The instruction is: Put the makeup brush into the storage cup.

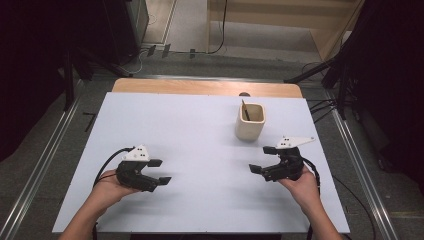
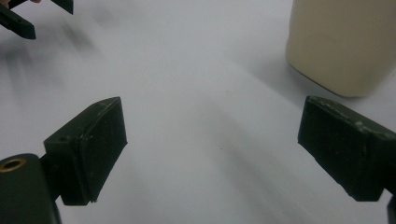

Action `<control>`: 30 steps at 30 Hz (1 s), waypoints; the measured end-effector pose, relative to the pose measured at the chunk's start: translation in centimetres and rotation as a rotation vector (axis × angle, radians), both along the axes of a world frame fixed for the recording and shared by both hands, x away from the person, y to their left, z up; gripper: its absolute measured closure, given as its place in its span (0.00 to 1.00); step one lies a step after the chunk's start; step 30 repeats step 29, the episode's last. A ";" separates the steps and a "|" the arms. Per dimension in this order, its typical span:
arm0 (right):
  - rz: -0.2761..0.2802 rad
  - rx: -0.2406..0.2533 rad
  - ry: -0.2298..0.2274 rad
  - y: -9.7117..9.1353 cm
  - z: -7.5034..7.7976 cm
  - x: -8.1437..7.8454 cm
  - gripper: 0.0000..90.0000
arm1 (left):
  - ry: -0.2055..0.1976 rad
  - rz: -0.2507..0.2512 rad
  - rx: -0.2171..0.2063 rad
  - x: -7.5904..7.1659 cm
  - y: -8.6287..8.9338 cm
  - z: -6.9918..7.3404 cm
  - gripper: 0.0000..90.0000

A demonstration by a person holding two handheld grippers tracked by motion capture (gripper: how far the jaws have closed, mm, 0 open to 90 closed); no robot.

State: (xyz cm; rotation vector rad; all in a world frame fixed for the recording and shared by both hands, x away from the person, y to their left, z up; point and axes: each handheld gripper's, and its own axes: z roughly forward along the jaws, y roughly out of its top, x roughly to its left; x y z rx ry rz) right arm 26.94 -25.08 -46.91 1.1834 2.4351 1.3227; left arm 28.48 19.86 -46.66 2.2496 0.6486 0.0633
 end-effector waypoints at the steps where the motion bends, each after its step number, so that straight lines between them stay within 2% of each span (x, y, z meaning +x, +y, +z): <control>1: -0.001 -0.001 0.001 0.0 0.0 0.0 0.10 | 0.000 0.000 0.000 0.0 0.0 0.0 0.33; 30: -0.008 -0.003 0.004 0.0 -0.3 0.1 0.10 | 0.002 -0.001 -0.009 0.1 0.0 0.0 0.32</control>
